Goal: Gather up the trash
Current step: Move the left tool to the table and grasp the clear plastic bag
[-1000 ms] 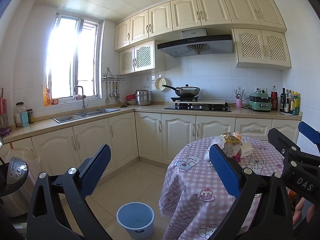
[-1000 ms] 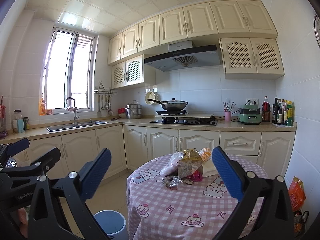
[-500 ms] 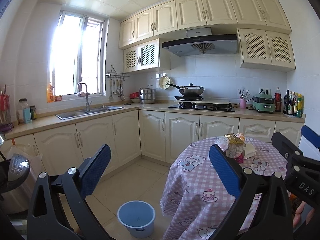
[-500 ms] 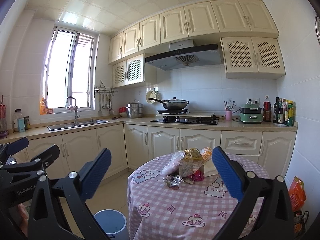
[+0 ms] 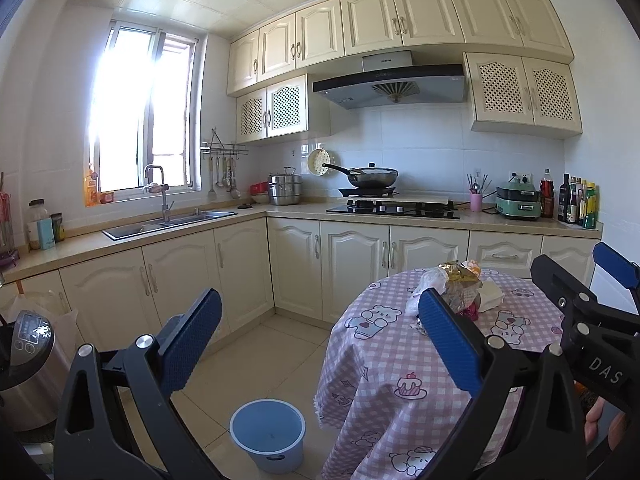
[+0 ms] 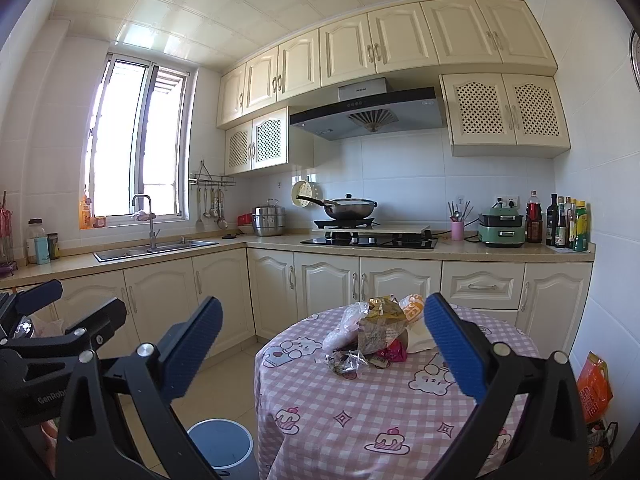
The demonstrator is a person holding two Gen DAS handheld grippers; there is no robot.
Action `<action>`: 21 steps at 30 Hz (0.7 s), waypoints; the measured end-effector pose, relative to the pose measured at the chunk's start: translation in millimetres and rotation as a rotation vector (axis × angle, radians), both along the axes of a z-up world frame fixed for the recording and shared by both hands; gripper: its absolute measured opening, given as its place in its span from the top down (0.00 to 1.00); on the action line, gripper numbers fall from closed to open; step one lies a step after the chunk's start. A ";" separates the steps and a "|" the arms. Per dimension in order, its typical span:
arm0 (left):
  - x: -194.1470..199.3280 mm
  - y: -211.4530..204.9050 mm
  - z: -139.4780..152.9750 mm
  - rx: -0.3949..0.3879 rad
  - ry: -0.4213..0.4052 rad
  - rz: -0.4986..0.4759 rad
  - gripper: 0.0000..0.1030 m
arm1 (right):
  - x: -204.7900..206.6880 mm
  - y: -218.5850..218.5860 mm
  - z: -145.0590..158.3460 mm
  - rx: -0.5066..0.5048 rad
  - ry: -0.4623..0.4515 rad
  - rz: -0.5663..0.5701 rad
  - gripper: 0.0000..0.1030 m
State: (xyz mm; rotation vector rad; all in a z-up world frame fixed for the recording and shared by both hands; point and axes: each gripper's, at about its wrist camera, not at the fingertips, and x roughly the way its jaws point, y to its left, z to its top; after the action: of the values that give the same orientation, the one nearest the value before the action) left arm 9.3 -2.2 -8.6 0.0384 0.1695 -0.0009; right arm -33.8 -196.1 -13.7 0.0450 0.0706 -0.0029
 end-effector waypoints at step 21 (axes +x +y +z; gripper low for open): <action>82.5 -31.8 -35.9 0.037 0.130 -0.059 0.07 | 82.4 -46.8 -32.7 0.050 0.142 -0.076 0.04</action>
State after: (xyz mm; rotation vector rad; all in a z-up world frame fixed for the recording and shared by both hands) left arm 91.8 -34.0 -44.5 0.0800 0.2987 -0.0593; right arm 48.7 -242.9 -46.3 0.0977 0.2107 -0.0807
